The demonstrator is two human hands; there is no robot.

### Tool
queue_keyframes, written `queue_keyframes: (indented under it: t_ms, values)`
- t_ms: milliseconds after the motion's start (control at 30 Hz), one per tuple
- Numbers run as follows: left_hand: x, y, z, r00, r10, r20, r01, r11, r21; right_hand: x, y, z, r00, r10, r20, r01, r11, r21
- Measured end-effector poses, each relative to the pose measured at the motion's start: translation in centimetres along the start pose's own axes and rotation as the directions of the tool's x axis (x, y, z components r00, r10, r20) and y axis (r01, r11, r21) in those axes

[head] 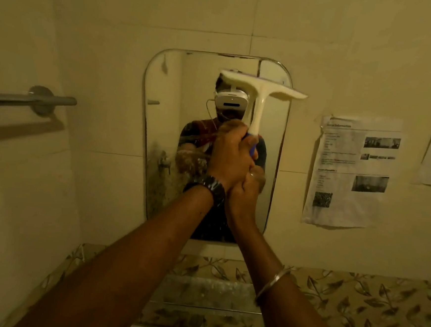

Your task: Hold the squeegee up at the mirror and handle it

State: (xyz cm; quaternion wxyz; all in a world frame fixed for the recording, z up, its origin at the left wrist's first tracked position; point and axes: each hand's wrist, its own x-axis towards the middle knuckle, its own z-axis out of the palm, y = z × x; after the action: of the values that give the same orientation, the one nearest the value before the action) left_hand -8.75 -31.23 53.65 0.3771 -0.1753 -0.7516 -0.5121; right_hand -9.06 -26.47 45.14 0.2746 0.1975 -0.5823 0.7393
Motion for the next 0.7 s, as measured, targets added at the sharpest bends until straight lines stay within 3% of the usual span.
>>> queue_keyframes:
  t_ms: [100, 200, 267, 467, 700]
  values:
    - [3.6, 1.6, -1.5, 0.999, 0.047, 0.006, -0.047, 0.994, 0.093, 2.3, -1.8, 2.6, 1.0, 0.007, 0.014, -0.008, 0.999, 0.041]
    - [5.3, 1.5, -3.4, 1.0, 0.022, 0.009, -0.023, 0.985, 0.168, 2.7, -1.8, 5.5, 0.997, 0.072, 0.013, -0.072, 0.997, 0.001]
    - [5.3, 0.5, -4.5, 1.0, -0.006, 0.019, 0.002, 0.983, 0.184, 2.0, -1.7, 7.0, 0.997, 0.08, 0.004, -0.08, 0.995, 0.064]
    - [0.7, -5.1, -7.2, 0.988, -0.152, 0.006, 0.151, 0.985, 0.082, -2.0, 2.9, 8.3, 0.987, 0.128, 0.098, -0.133, 0.99, 0.042]
    - [-6.6, -8.9, -7.5, 0.954, -0.301, -0.002, 0.301, 0.953, -0.025, -7.4, 8.4, 6.9, 0.959, 0.242, 0.146, -0.223, 0.966, -0.134]
